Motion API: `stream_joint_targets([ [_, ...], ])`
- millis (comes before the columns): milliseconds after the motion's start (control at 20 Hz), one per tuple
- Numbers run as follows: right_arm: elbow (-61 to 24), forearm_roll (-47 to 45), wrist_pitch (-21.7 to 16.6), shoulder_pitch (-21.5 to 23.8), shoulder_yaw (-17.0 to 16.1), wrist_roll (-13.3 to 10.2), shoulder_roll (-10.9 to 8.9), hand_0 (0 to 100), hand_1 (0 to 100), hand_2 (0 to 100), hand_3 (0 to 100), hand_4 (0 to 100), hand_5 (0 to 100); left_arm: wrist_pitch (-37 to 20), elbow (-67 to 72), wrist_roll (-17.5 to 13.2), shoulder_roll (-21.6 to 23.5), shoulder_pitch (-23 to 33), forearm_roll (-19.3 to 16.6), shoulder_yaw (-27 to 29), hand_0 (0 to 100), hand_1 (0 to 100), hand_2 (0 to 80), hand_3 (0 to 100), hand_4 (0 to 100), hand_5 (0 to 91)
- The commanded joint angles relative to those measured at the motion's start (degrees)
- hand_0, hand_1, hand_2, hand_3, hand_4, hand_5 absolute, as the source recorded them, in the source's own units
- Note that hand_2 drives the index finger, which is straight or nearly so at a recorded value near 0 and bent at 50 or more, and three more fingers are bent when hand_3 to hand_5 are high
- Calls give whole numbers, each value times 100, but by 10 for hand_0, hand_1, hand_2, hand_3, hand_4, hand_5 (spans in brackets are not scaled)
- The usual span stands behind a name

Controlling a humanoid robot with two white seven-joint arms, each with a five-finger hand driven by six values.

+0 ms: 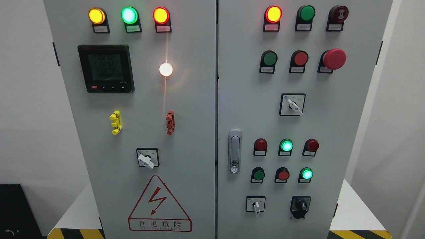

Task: Flip black knob to close circuit

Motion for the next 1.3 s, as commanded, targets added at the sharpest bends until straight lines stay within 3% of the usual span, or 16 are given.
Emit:
stream_joint_targets([
  [0,-110,101,106,-337,-92,155,15,0,0,934,1000,979,991,-5,-4,-2,0,0,0,2,120,556,0,0,0,0],
  [300,136,92,326,-609,-39,200,-73,0,0,932,1000,982,989,-5,-4,7,0,0,0,-7,120,556,0,0,0,0],
  [950,356,251,370,-926,-13,218,-55,0,0,931,1000,984,988,-5,-4,-2,0,0,0,-7,120,556,0,0,0,0],
  [1250,408,251,484,-1014,-30,358,-46,0,0,931,1000,983,987,-5,-4,-2,0,0,0,2,120,556,0,0,0,0],
])
